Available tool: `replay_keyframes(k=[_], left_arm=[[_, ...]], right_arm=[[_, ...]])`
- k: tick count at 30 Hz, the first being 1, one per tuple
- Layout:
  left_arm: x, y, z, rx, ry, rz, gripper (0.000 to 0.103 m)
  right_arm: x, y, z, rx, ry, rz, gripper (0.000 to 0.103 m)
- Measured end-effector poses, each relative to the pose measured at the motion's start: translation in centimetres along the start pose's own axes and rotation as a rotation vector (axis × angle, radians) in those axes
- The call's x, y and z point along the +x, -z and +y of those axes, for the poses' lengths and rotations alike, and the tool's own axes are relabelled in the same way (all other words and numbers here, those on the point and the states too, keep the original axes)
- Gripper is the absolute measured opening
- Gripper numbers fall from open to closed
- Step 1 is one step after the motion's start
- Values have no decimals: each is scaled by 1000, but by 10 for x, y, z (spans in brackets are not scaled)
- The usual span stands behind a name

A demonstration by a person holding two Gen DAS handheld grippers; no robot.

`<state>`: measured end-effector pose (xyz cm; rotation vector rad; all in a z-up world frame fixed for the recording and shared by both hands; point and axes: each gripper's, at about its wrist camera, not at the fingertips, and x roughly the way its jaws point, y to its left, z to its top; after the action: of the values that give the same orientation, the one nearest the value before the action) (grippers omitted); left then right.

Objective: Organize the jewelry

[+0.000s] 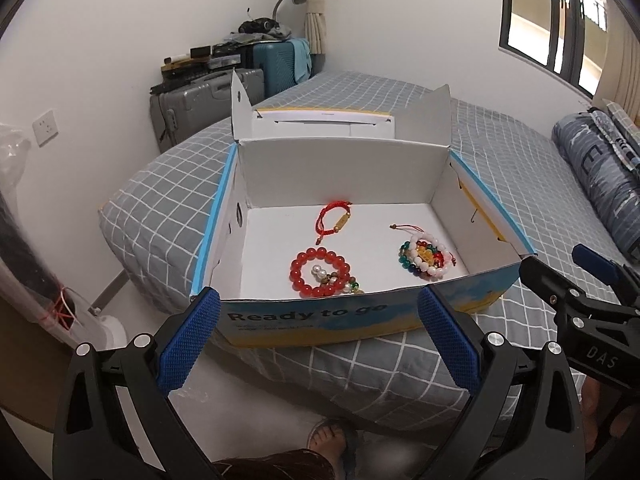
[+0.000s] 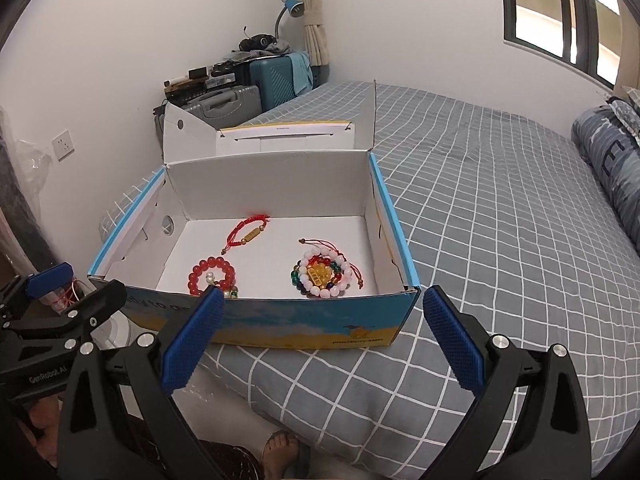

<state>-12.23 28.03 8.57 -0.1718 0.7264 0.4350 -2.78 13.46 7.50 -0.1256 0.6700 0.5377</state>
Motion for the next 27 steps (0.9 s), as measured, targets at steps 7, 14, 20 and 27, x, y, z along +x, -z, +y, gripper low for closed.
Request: replay_keyframes(k=[7,14,20,27], left_arm=[[1,-1,2,-14,8,14,97],[3,-1,1,-22,21,30,97],[4,-1,-2,-13,21,32,97],[4,-1,-1,-18,15,31,97]], right_arm=[[1,0,1,-3,5,0,95],[1,0,0,-5,4,1,95],[2,0,1,-4,6,0,95],[1,0,0,-4,5,2,95]])
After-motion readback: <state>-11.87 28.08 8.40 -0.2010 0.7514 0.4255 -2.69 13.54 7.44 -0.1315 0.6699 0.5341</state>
